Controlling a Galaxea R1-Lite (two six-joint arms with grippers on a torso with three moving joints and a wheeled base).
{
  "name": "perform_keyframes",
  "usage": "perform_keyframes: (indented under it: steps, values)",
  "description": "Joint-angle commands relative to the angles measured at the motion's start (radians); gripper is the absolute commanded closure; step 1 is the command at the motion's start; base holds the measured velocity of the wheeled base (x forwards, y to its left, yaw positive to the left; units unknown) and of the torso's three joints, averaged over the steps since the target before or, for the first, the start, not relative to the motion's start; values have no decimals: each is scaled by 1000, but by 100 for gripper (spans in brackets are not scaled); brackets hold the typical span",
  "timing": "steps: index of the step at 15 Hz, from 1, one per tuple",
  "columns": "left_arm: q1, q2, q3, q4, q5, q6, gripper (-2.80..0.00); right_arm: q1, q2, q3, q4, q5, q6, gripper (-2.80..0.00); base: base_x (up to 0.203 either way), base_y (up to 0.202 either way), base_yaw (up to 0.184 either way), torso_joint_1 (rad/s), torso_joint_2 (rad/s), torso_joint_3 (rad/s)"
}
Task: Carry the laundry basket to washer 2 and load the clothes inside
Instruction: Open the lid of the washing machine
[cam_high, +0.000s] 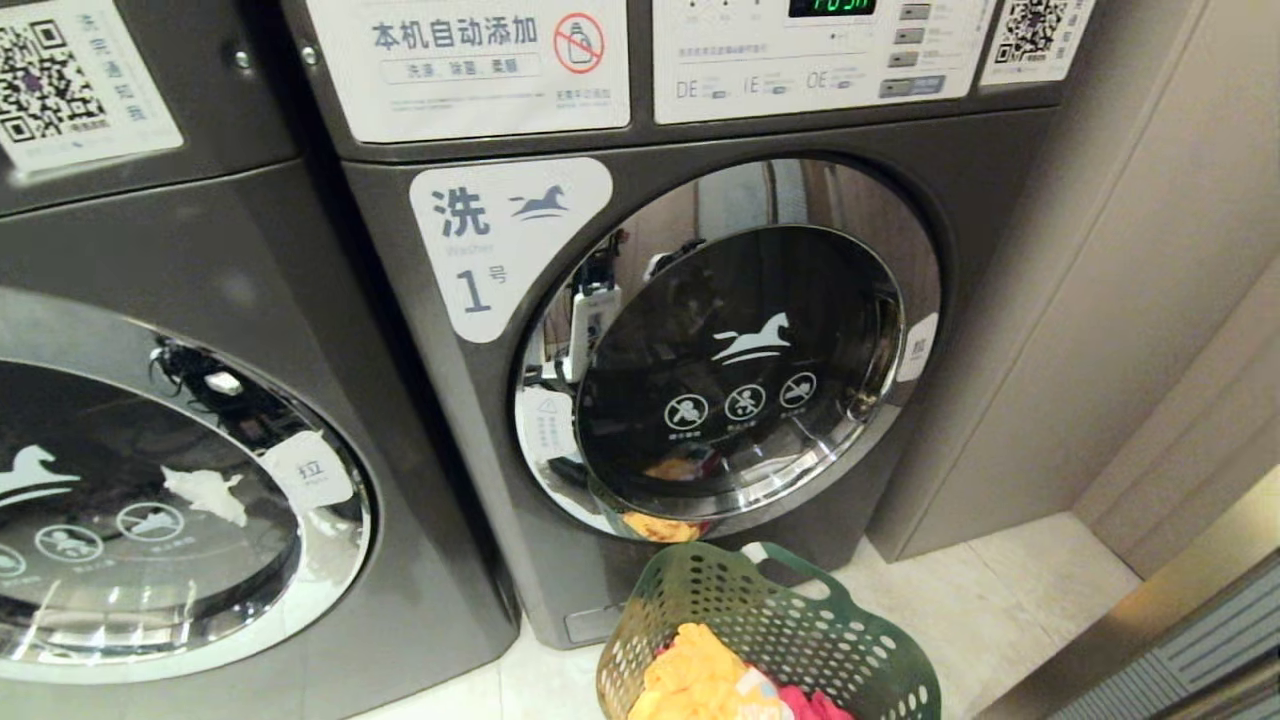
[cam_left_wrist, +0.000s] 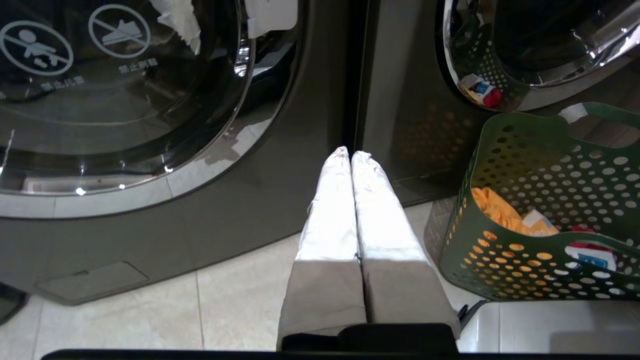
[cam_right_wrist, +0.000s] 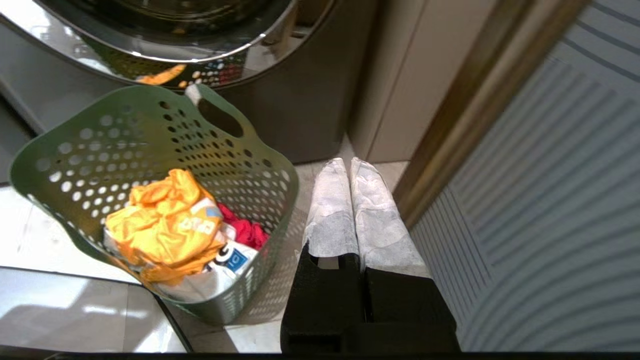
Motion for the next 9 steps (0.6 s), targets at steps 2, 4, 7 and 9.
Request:
perform_keyframes:
  steps: [2, 4, 7, 9]
  values:
    - [0, 0, 0, 1, -9, 49, 0, 0, 2, 1, 1, -1, 1, 0, 0, 0, 0, 0, 0, 0]
    - [0, 0, -1, 2, -21, 51, 0, 0, 2, 1, 1, -1, 3, 0, 0, 0, 0, 0, 0, 0]
    - [0, 0, -1, 1, -28, 41, 0, 0, 2, 1, 1, -1, 4, 0, 0, 0, 0, 0, 0, 0]
    - [0, 0, -1, 2, -29, 41, 0, 0, 2, 0, 1, -1, 4, 0, 0, 0, 0, 0, 0, 0]
